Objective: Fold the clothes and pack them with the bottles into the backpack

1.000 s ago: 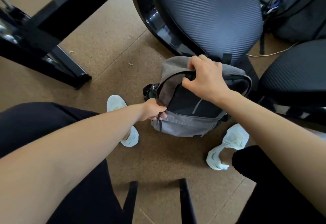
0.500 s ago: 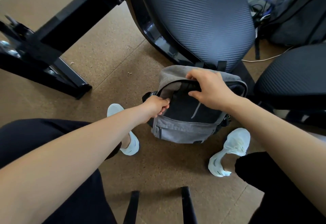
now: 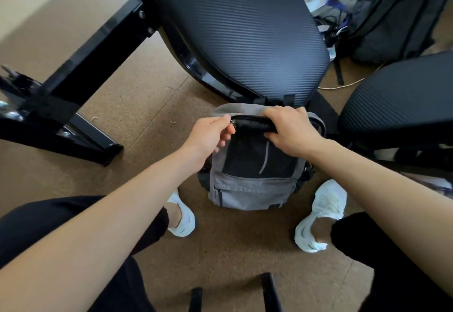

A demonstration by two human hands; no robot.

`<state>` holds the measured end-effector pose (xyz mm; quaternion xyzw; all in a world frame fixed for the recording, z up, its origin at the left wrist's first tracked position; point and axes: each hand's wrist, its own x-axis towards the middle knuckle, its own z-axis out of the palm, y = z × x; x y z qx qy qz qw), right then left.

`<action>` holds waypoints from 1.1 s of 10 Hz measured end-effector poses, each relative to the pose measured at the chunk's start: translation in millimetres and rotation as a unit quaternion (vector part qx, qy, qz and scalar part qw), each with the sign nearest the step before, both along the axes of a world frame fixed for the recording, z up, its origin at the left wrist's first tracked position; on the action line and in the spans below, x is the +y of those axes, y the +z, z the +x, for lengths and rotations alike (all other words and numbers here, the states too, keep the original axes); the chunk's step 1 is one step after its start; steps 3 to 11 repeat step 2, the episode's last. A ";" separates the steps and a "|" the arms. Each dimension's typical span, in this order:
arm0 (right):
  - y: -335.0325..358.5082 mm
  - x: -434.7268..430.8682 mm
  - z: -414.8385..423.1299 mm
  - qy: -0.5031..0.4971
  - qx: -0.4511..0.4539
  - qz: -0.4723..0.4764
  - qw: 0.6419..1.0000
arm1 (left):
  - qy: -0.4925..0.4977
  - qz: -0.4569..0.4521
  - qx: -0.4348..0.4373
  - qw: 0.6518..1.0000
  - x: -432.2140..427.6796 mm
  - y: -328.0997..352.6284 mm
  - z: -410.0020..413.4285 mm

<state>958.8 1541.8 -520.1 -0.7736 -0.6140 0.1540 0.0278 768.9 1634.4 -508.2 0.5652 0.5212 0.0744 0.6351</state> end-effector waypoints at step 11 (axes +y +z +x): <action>7.9 -16.5 2.3 -0.027 0.005 0.041 0.999 | 0.012 0.208 0.129 0.969 1.5 -6.6 -23.9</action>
